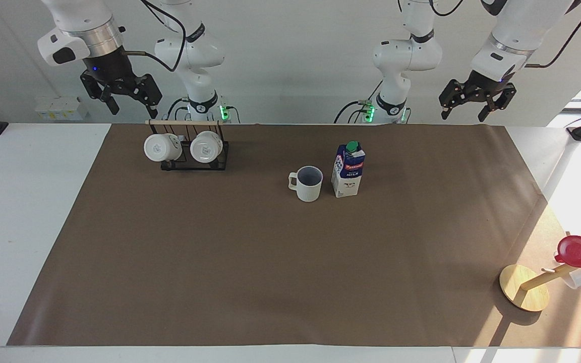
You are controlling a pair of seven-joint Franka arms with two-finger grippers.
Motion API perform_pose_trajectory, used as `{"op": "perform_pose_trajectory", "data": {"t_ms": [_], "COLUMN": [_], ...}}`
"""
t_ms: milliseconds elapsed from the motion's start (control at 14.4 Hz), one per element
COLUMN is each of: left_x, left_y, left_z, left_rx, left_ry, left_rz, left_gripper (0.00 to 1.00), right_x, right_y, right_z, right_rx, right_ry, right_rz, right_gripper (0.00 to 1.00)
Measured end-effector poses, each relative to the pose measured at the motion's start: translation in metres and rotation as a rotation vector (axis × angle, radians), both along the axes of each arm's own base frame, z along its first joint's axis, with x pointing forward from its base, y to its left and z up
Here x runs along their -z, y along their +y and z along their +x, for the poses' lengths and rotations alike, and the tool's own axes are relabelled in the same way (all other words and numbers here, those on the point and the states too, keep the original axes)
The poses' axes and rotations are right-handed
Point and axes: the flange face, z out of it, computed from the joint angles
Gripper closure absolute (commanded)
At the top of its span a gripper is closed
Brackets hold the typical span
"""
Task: Place cup and milk on table
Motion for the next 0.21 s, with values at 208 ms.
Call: {"op": "perform_pose_trajectory", "data": {"t_ms": [208], "left_x": [-0.0004], "left_y": [-0.0013], "left_z": [-0.0005], "left_rx": [0.003], "left_ry": [0.002], "left_rz": [0.001], "left_gripper": [0.0], "right_x": [0.0], "right_y": [-0.0005], "right_z": [0.0], "right_rx": [0.001], "right_ry": [0.0], "right_rz": [0.0], "right_gripper": [0.0]}}
